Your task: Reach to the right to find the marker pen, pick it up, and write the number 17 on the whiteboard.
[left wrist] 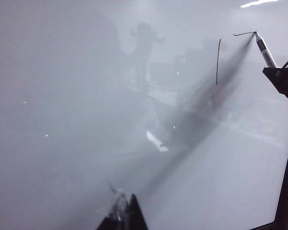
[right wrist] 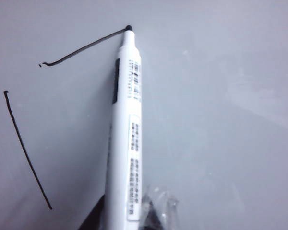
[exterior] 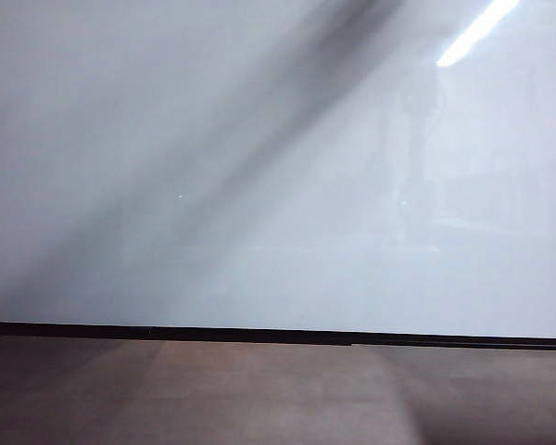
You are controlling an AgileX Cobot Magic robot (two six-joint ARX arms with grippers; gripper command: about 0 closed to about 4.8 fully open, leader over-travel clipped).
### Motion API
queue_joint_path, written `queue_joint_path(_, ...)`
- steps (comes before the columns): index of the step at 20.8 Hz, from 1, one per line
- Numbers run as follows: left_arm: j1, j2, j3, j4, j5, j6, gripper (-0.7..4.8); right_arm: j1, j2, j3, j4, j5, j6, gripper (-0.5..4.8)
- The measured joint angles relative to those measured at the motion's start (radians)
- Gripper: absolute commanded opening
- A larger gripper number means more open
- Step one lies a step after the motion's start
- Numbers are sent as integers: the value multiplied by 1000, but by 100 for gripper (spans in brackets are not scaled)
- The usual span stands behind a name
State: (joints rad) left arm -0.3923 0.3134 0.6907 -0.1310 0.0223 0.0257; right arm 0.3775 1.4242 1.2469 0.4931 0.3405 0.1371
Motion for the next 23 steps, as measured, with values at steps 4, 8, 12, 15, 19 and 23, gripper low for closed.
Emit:
queue_joint_path(4, 0, 0, 0, 0, 0, 0, -5, 0, -1, -9, -32, -4, 9, -5)
queue_joint_path(8, 0, 0, 0, 0, 0, 0, -5, 1, -2, -83, -43, -8, 39, -4)
queue_joint_path(12, 0, 0, 0, 0, 0, 0, -5, 1, 2, -145, -41, -9, 68, -5)
queue_joint_path(15, 0, 0, 0, 0, 0, 0, -5, 1, 21, -199, -40, -9, 94, -5)
queue_joint_path(19, 0, 0, 0, 0, 0, 0, -5, 2, 29, -219, -33, -11, 117, -5)
queue_joint_path(23, 0, 0, 0, 0, 0, 0, -5, 10, -80, -220, -50, -10, 117, -5)
